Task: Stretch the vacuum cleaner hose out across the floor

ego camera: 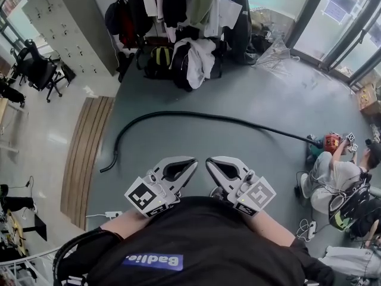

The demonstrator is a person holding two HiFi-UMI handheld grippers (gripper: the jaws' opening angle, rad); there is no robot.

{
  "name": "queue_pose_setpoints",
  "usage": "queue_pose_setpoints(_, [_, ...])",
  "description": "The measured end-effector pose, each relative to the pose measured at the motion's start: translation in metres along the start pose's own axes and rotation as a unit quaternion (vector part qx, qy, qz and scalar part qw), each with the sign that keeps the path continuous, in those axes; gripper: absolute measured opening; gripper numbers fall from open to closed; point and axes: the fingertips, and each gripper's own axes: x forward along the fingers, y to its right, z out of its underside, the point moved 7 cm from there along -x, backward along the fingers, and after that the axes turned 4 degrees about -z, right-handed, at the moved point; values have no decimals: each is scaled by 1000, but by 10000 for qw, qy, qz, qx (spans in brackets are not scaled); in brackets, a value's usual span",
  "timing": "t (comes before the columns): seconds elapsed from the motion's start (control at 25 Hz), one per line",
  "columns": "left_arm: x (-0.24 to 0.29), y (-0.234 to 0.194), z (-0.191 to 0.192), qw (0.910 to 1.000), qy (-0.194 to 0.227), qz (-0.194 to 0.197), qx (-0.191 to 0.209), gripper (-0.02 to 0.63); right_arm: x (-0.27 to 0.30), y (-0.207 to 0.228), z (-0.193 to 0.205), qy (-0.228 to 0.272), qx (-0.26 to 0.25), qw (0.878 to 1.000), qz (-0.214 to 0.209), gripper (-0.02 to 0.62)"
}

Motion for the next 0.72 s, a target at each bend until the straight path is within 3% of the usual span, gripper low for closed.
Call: queue_pose_setpoints(0.72, [2,-7,4,9999,-154,0,66,8,12,4,0,-137,-68,9999,9,5])
